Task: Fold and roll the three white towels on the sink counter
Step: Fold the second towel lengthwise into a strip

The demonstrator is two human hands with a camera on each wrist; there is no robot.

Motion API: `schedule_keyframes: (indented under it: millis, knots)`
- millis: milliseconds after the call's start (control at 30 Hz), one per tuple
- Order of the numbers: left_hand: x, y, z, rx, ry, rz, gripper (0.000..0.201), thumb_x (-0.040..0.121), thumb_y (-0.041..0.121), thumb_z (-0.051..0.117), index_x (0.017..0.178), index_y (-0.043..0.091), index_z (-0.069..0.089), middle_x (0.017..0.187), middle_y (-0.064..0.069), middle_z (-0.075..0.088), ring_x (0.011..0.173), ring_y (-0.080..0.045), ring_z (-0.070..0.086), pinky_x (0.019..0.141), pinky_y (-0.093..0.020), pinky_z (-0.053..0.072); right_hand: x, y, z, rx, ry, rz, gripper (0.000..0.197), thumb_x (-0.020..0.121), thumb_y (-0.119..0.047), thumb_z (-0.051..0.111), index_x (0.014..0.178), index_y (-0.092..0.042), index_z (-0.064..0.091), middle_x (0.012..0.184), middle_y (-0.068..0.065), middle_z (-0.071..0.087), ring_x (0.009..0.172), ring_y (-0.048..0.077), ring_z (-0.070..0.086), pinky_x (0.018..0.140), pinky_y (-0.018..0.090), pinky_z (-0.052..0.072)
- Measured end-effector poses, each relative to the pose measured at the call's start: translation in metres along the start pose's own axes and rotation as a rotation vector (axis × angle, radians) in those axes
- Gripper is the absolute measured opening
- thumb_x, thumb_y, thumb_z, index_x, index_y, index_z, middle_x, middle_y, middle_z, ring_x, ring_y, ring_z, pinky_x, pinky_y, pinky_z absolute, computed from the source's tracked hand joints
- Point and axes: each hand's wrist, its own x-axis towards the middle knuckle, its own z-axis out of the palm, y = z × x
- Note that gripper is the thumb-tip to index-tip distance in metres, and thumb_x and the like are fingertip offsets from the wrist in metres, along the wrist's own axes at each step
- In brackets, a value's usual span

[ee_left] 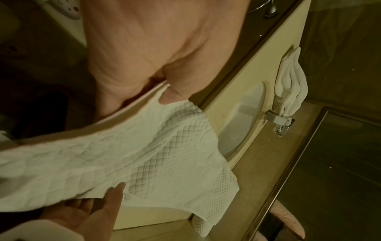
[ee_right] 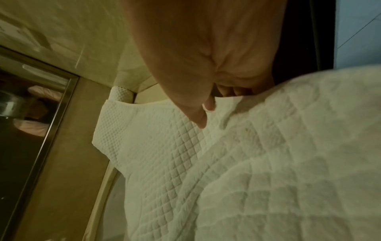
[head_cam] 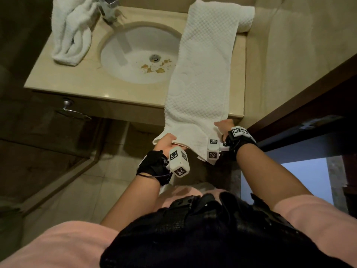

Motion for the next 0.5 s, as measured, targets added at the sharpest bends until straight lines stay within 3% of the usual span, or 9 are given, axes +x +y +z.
schedule_keyframes:
  millis: [167,267,367,500]
  knots:
    - [-0.002,0.000,-0.004,-0.020,-0.021,-0.017,0.071,0.072,-0.006,0.033,0.143,0.002,0.036,0.145,-0.023,0.041,0.136,-0.039,0.036,0.112,-0.055,0.026,-0.012,-0.005,-0.008,-0.285,-0.010,-0.040,0.046,0.093,-0.038,0.053,0.124,-0.004,0.056,0.121,0.012,0.061,0.108,0.033,0.059,0.089,0.035,0.047]
    - [-0.004,-0.001,-0.007,0.024,-0.016,-0.010,0.073,0.070,-0.006,0.036,0.143,0.002,0.037,0.143,-0.024,0.044,0.134,-0.039,0.039,0.112,-0.055,0.027,-0.015,-0.007,-0.008,-0.355,-0.038,-0.091,0.038,0.093,-0.022,0.053,0.127,-0.004,0.051,0.126,0.015,0.057,0.114,0.032,0.057,0.088,0.032,0.048]
    - [0.000,0.000,-0.012,0.072,-0.013,-0.025,0.074,0.070,-0.005,0.037,0.143,0.002,0.036,0.142,-0.024,0.045,0.133,-0.039,0.041,0.113,-0.053,0.027,-0.017,-0.012,-0.009,-0.406,0.044,-0.133,0.038,0.098,-0.014,0.043,0.132,0.001,0.050,0.136,0.018,0.051,0.124,0.031,0.050,0.095,0.030,0.043]
    - [0.003,-0.002,-0.017,0.148,0.050,0.000,0.061,0.080,-0.003,0.032,0.140,0.001,0.038,0.139,-0.024,0.048,0.130,-0.039,0.044,0.110,-0.051,0.032,-0.022,-0.015,-0.014,-0.573,0.081,-0.228,0.035,0.097,-0.012,0.046,0.130,-0.001,0.049,0.135,0.015,0.052,0.126,0.027,0.048,0.099,0.029,0.040]
